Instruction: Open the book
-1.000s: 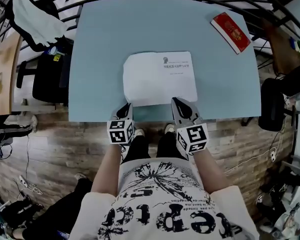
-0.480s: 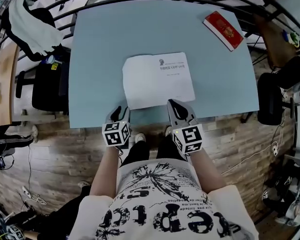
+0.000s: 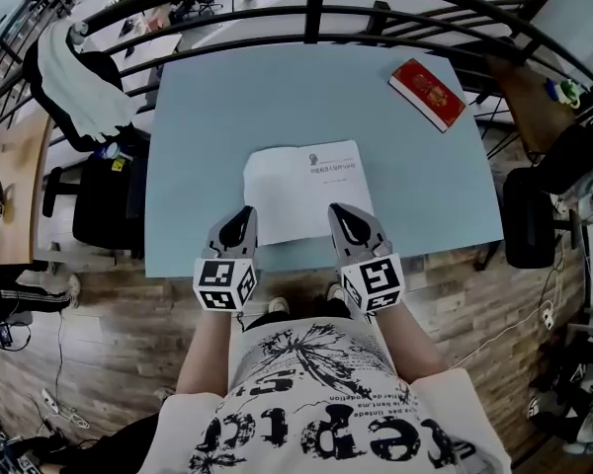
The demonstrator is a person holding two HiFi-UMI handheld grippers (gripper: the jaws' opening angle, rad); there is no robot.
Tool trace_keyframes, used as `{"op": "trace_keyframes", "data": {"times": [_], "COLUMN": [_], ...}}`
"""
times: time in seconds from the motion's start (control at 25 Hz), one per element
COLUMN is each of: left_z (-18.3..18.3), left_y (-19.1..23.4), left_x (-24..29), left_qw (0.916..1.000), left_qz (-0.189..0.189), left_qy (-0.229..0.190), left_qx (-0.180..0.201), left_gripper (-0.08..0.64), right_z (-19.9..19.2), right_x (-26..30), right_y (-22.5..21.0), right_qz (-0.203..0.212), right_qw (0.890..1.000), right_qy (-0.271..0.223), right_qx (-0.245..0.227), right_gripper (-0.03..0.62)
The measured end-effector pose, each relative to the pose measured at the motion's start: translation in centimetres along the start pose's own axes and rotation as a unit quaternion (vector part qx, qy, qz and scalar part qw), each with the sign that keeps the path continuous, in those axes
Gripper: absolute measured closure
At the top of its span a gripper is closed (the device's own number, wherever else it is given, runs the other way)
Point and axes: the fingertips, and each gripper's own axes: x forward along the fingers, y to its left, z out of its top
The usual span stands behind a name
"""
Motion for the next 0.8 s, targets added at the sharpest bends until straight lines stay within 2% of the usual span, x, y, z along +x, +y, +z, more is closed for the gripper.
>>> {"op": "trace_keyframes", "data": {"times": [0.24, 0.36, 0.56, 0.8], "left_z": [7.5, 10.0, 12.7, 13.5], "left_y": [-2.8, -4.1, -6.1, -6.4], "left_x": [-0.7, -0.8, -0.7, 0.3], "left_qw": [0.996, 0.993, 0.9879, 0.9876], "left_qz": [-0.022, -0.04, -0.07, -0.046], "left_qy": [-0.074, -0.098, -0.13, -0.134], "left_qx": [0.046, 0.051, 0.048, 0.067], "left_gripper": [0.534, 0.537, 0.541, 0.541], "right_z": [4.5, 6.1, 7.7, 8.3], "right_x": [-1.1, -1.5, -2.1, -2.0], "right_y": [-1.9, -3.0, -5.7, -7.4], "right_qz": [-0.003, -0.011, -0.04, -0.043], "right_qw": [0.998, 0.996, 0.993, 0.992], "right_qy": [-0.057, -0.081, -0.105, -0.109], "right_qx": [-0.03, -0.041, -0.043, -0.051], "right_gripper": [0.584, 0.584, 0.584, 0.586]}}
